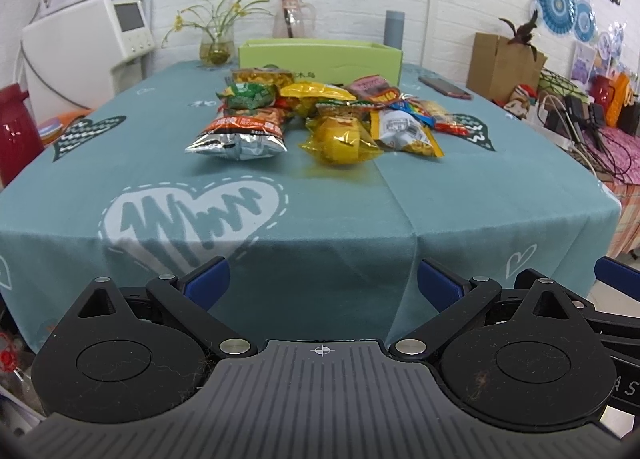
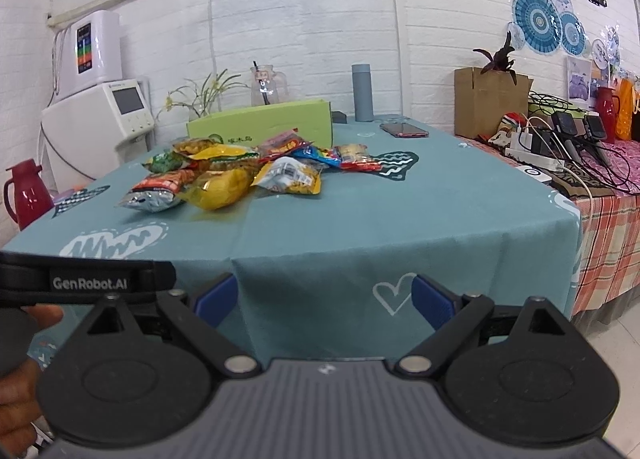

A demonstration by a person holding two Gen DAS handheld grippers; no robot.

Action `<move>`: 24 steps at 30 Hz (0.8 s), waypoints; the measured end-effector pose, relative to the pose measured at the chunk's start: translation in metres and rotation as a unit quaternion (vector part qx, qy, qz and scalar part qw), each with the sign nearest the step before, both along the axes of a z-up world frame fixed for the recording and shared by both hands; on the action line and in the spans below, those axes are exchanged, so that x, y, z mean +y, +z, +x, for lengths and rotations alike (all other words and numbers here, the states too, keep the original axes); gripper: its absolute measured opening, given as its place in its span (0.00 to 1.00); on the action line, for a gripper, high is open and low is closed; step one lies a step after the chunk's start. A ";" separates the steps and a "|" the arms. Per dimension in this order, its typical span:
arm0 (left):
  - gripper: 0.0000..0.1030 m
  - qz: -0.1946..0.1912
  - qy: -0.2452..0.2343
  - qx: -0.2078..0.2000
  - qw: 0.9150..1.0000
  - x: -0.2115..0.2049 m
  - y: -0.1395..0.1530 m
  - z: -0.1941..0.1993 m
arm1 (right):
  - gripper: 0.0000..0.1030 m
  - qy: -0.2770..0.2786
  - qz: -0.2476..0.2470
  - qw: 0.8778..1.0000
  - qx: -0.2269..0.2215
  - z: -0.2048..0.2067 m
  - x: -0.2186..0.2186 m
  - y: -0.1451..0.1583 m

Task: Organize snacks

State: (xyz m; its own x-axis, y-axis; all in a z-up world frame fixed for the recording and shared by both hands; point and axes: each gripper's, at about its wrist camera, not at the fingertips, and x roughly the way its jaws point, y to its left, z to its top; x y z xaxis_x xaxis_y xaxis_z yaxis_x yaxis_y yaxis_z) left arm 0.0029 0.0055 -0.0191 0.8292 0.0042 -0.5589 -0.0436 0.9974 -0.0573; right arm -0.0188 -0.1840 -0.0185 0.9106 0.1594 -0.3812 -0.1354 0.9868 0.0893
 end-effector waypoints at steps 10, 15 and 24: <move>0.86 -0.006 -0.008 0.001 1.000 -0.001 0.001 0.002 | 0.90 -0.006 -0.007 1.000 0.028 0.003 -0.006 0.001; 0.86 -0.015 -0.022 -0.003 1.000 0.004 0.007 0.008 | 0.90 0.013 -0.002 1.000 0.021 0.001 -0.006 0.001; 0.84 -0.064 0.023 0.009 0.998 0.046 0.013 0.047 | 0.90 0.025 0.037 0.999 0.015 0.022 -0.024 0.000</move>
State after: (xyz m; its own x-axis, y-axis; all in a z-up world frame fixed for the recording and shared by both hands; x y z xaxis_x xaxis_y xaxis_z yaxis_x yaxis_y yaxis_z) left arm 0.0497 0.0518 -0.0064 0.8202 -0.0311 -0.5712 -0.0908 0.9788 -0.1836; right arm 0.0035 -0.2082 -0.0189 0.8892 0.2332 -0.3936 -0.1807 0.9694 0.1660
